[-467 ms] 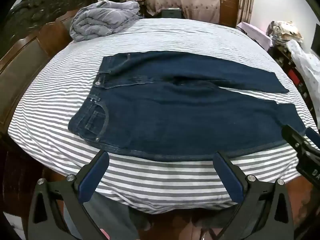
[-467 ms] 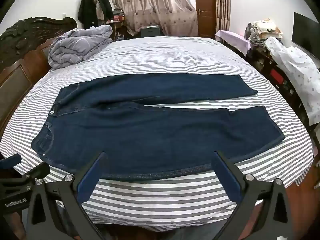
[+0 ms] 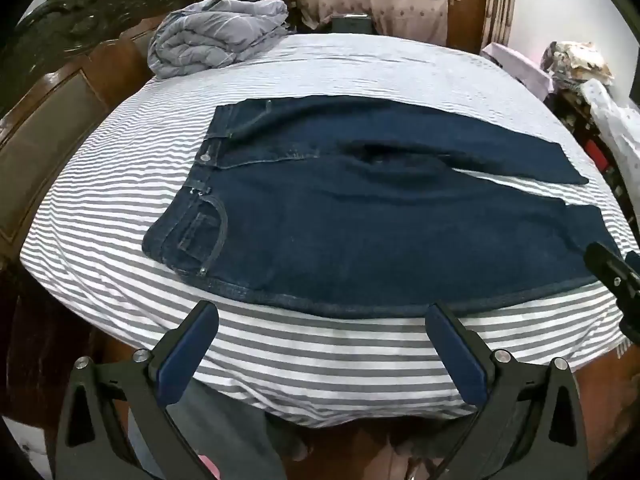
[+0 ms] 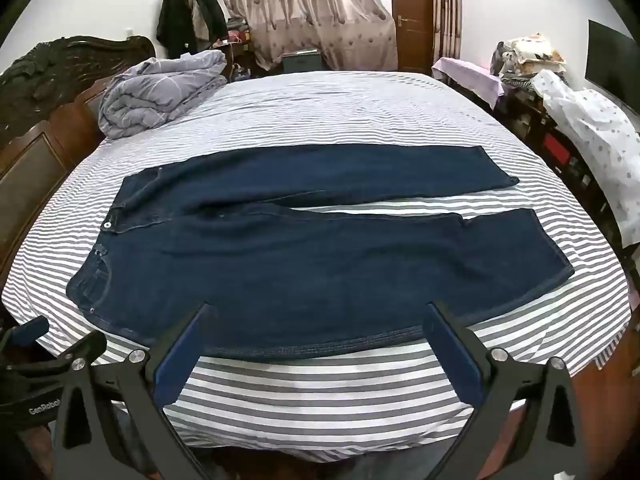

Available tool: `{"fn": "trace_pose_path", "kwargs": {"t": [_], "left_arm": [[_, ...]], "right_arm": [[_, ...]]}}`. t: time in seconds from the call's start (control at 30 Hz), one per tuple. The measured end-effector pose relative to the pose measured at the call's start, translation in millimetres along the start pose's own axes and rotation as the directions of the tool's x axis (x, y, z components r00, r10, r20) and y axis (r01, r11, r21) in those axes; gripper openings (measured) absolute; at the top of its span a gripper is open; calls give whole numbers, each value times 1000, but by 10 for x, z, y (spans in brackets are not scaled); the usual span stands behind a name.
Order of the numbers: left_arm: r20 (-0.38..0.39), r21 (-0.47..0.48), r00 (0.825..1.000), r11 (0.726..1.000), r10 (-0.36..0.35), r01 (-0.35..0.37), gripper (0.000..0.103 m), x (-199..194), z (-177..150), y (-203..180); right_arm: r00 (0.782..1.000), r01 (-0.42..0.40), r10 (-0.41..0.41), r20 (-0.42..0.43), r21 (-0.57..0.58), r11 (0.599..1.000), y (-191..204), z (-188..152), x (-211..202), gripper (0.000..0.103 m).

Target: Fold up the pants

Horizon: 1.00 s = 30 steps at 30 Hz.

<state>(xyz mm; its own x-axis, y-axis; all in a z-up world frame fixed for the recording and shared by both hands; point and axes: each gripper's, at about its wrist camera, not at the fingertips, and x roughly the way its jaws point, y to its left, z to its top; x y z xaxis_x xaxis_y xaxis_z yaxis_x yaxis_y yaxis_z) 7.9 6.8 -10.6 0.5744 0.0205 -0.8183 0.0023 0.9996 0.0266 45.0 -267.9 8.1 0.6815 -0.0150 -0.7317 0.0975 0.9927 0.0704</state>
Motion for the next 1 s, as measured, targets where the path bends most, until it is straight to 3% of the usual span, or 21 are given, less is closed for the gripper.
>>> {"fn": "trace_pose_path", "kwargs": {"t": [0.33,1.0], "left_arm": [[51,11,999,1000,-11,11,102,-132,-99,-131],[-27,-2,998,999,49,-49,102,-29,-15,-4]], "right_arm": [[1000,-12,12,-4,-1,1000,6,-42,50,102],[1000,-15,15,-14,-10,1000,65,-59,66,102]]}}
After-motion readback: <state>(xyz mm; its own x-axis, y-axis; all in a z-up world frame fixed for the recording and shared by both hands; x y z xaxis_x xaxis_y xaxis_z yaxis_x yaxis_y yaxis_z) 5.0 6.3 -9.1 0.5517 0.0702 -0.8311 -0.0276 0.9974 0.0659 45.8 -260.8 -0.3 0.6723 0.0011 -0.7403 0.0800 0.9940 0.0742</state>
